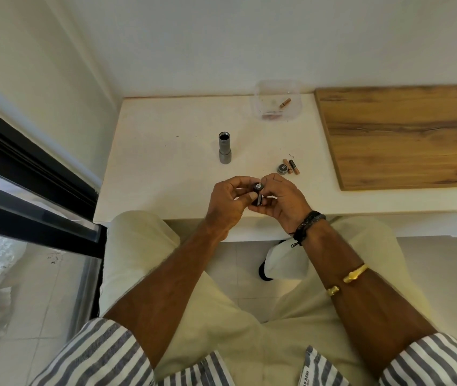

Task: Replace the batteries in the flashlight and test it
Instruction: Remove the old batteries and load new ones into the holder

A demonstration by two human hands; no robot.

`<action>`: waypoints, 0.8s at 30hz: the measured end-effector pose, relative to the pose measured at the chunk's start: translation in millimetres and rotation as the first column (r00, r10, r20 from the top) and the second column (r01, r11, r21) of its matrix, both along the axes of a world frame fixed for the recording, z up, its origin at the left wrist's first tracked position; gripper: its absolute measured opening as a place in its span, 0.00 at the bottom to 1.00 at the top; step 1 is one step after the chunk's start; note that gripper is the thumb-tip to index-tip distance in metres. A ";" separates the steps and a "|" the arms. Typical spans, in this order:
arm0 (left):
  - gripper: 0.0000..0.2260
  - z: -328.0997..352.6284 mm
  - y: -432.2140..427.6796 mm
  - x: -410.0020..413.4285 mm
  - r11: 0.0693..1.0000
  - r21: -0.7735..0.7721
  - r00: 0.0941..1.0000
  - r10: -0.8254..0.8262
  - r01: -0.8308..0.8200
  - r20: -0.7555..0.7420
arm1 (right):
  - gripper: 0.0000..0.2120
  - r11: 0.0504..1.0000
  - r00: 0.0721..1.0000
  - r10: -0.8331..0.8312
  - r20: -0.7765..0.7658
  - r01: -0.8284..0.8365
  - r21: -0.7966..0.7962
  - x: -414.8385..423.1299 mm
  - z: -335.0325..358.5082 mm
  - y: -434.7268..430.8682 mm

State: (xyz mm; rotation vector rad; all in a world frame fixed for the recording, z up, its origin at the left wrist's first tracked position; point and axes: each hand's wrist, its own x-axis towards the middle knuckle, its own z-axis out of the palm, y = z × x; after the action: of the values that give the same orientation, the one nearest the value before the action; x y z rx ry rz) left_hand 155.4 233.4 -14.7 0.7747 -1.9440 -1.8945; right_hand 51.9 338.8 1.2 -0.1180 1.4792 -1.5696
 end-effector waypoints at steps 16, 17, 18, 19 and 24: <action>0.11 -1.2 -2.5 3.2 0.978 0.161 0.990 0.139 -0.135 -0.018 | 0.08 0.998 0.989 -0.052 -0.141 0.056 0.022 3.0 -0.2 2.6; 0.11 -1.0 -3.1 3.1 0.974 0.173 0.988 0.151 -0.146 -0.017 | 0.09 0.998 0.980 -0.055 -0.190 0.061 0.026 3.5 -0.8 2.8; 0.11 -1.1 -3.3 2.9 0.969 0.189 0.987 0.162 -0.157 -0.016 | 0.09 0.997 0.971 -0.061 -0.231 0.070 0.030 3.9 -1.3 2.6; 0.11 -1.2 -3.3 2.5 0.965 0.206 0.985 0.171 -0.165 -0.013 | 0.08 0.996 0.961 -0.069 -0.268 0.081 0.033 4.2 -1.5 2.2; 0.11 -2.8 -4.3 0.3 0.920 0.340 0.978 0.207 -0.194 -0.002 | 0.06 0.991 0.905 -0.114 -0.410 0.132 0.015 1.8 -1.9 0.1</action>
State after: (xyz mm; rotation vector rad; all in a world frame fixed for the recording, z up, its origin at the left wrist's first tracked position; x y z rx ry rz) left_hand 155.7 229.1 -17.6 0.9836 -1.4669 -2.1209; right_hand 53.7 338.8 -0.7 -0.3523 1.8748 -1.6827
